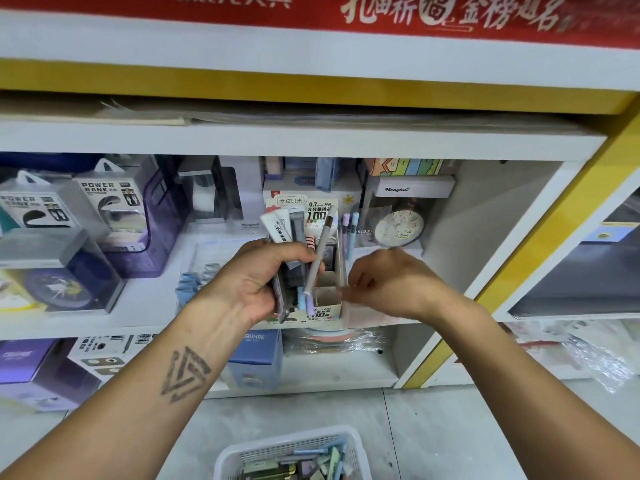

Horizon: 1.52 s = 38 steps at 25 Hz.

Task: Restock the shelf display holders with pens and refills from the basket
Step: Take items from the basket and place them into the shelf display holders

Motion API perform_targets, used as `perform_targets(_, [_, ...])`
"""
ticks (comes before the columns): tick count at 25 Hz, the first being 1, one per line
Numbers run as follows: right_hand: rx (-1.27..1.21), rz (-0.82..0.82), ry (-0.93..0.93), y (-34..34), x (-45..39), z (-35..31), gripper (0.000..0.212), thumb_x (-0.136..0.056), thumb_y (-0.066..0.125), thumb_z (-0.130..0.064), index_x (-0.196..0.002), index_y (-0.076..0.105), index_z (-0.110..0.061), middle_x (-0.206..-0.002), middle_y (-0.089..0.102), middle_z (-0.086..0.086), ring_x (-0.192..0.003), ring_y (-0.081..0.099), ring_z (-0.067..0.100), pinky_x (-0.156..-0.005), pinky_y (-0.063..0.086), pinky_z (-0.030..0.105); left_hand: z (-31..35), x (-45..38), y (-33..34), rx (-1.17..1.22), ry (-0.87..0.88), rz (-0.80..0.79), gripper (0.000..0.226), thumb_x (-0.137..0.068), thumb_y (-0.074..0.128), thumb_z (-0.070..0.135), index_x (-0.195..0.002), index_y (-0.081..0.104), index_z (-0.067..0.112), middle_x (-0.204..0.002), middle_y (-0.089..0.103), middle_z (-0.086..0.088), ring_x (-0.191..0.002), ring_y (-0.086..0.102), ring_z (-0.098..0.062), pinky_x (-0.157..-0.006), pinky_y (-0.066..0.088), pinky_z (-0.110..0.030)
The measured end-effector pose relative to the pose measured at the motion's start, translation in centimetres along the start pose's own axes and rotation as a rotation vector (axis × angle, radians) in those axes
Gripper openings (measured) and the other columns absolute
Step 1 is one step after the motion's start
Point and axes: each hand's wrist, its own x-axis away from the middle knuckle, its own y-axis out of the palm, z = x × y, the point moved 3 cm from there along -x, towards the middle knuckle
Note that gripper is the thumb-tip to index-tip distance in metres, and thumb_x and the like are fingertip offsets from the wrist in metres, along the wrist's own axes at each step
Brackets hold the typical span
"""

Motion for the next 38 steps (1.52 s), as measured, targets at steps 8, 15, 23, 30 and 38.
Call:
perform_targets(8, [-0.258, 0.143, -0.012, -0.3, 0.5, 0.3, 0.016, -0.097, 0.061, -0.032, -0.089, 0.072, -0.024, -0.083, 0.072, -0.005, -0.075, 0.067, 0.015, -0.069, 0.055, 0.029, -0.9, 0.5, 1.1, -0.032, -0.032, -0.050, 0.011, -0.072, 0.066, -0.011, -0.081, 0.068, -0.005, -0.075, 0.069, -0.023, -0.059, 0.069, -0.030, -0.050, 0.056, -0.036])
perform_targets(15, [-1.354, 0.369, 0.075, -1.9, -0.3, 0.0, 0.020, -0.085, 0.075, -0.006, -0.102, 0.066, -0.001, -0.070, 0.070, 0.011, -0.054, 0.062, 0.019, -0.053, 0.050, 0.025, -1.3, 0.3, 2.4, -0.024, -0.049, -0.124, 0.044, -0.053, 0.072, -0.007, -0.097, 0.071, -0.006, -0.090, 0.072, -0.028, -0.074, 0.073, -0.035, -0.062, 0.060, -0.038])
perform_targets(23, [-0.529, 0.809, 0.052, -4.3, -0.6, 3.2, 0.009, -0.093, 0.063, -0.010, -0.101, 0.059, -0.010, -0.080, 0.074, 0.010, -0.078, 0.072, 0.027, -0.074, 0.058, 0.041, -1.2, -0.7, 1.0, -0.007, -0.032, 0.029, 0.016, -0.075, 0.064, -0.013, -0.089, 0.069, -0.007, -0.083, 0.072, -0.023, -0.066, 0.072, -0.028, -0.060, 0.060, -0.033])
perform_targets(30, [-0.274, 0.745, -0.045, -1.8, -2.4, 3.1, 0.010, -0.097, 0.058, -0.010, -0.106, 0.058, -0.007, -0.089, 0.071, 0.018, -0.089, 0.067, 0.039, -0.074, 0.056, 0.051, -1.5, -0.4, 1.3, -0.024, -0.055, -0.014, 0.017, -0.074, 0.064, -0.014, -0.089, 0.070, -0.007, -0.081, 0.072, -0.023, -0.065, 0.071, -0.028, -0.061, 0.059, -0.034])
perform_targets(38, [-0.199, 0.752, -0.145, -1.1, -3.2, 2.4, 0.006, -0.097, 0.058, -0.014, -0.103, 0.058, -0.014, -0.076, 0.071, 0.008, -0.070, 0.067, 0.030, -0.061, 0.056, 0.045, -1.3, 0.1, 1.6, -0.025, -0.059, -0.046, 0.014, -0.077, 0.062, -0.015, -0.087, 0.068, -0.009, -0.081, 0.071, -0.025, -0.064, 0.070, -0.028, -0.062, 0.060, -0.034])
